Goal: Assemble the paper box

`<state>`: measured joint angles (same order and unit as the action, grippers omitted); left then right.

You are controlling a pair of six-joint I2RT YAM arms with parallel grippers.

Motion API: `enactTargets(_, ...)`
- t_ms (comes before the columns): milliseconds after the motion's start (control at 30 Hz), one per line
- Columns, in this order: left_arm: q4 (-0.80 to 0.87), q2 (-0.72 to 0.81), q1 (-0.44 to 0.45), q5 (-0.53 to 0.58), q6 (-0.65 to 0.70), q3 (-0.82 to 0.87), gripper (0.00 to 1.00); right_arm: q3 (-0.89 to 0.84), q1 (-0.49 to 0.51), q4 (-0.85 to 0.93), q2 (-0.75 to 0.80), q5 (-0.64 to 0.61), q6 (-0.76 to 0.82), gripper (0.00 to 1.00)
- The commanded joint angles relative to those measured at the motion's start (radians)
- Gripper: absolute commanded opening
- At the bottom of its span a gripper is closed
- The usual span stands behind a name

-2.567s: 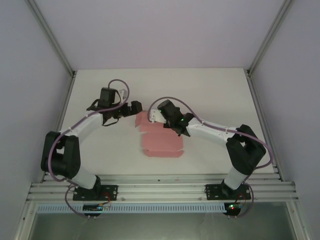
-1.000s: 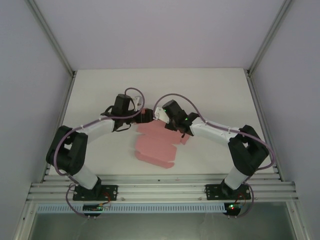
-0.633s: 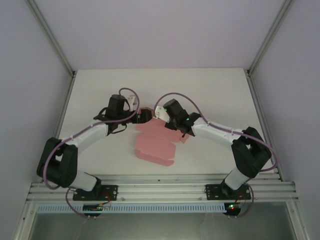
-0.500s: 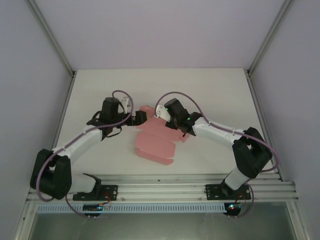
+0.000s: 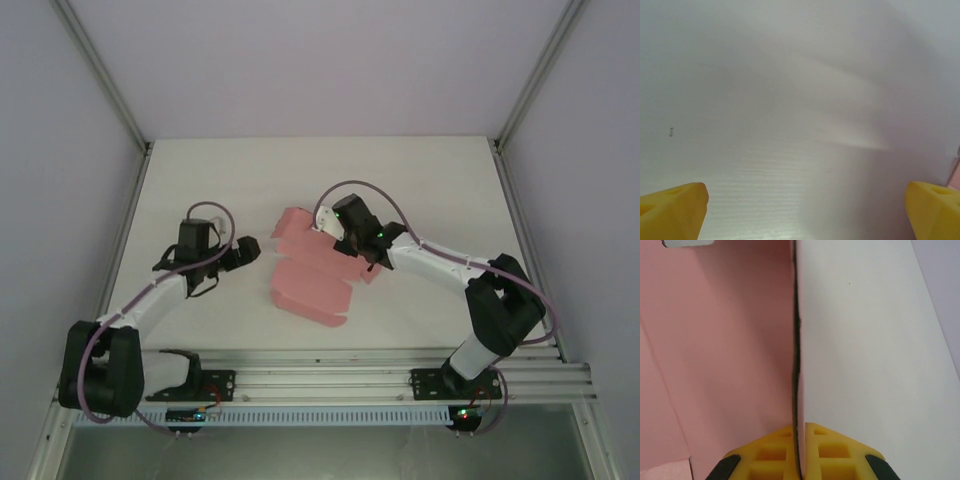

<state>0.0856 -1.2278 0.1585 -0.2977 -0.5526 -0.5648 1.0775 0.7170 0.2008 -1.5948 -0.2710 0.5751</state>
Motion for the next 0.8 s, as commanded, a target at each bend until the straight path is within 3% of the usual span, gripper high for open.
enactTargets(0, -0.122, -0.061, -0.013, -0.083, -0.033, 0.015, 1.0, 0.002, -0.005, -0.009, 0.022, 0.02, -0.032, 0.02)
enactTargets(167, -0.403, -0.166, -0.011, -0.259, -0.069, 0.069, 1.0, 0.001, -0.006, -0.009, 0.019, 0.022, -0.042, 0.02)
enactTargets(300, -0.523, -0.217, 0.003, -0.366, -0.059, 0.078, 0.99, 0.001, -0.008, -0.006, 0.024, 0.026, -0.047, 0.02)
enactTargets(467, -0.527, -0.258, 0.031, -0.422, -0.026, 0.066, 0.99, 0.001, -0.012, -0.006, 0.027, 0.027, -0.052, 0.02)
enactTargets(667, -0.55, -0.305, 0.08, -0.467, -0.002, 0.024, 0.8, 0.004, -0.01, 0.0, 0.025, 0.034, -0.06, 0.02)
enactTargets(767, -0.571, -0.306, 0.109, -0.474, 0.005, 0.014, 0.78, 0.004, -0.011, 0.004, 0.021, 0.026, -0.063, 0.02)
